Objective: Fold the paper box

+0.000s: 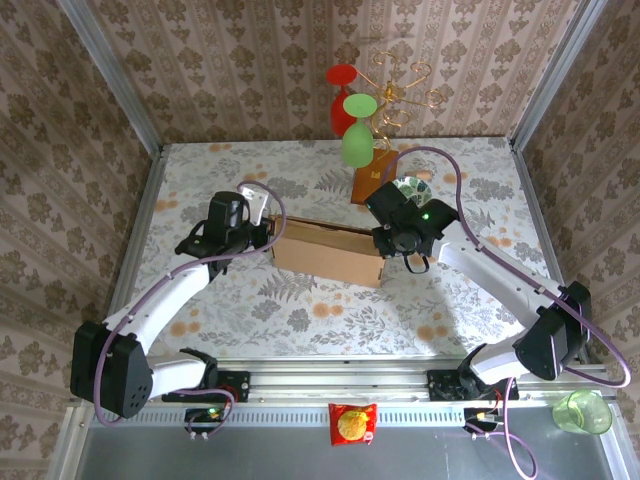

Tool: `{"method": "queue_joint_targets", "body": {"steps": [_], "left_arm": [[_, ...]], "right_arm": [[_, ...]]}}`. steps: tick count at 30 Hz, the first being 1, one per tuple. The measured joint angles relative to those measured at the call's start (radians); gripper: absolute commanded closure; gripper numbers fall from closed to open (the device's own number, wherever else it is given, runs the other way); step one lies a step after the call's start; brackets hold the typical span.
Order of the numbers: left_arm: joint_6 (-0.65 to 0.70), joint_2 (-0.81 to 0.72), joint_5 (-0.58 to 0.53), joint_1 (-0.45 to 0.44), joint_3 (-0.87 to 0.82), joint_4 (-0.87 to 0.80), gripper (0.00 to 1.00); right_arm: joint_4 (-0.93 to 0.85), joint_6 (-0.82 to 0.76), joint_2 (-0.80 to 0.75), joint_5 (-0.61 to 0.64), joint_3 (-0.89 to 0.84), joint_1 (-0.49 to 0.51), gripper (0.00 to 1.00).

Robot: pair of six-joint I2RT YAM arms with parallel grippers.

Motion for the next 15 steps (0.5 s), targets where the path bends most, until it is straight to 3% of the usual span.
{"method": "queue_joint_targets", "body": {"steps": [10,15], "left_arm": [[0.0,0.0,0.0,0.0,0.002,-0.004,1.0],[-0.002,0.0,0.0,0.0,0.002,-0.005,1.0]], "right_arm": [[0.04,-0.018,0.0,0.031,-0.001,0.0,0.99],[0.039,-0.022,0.0,0.032,-0.001,0.002,1.0]]}}
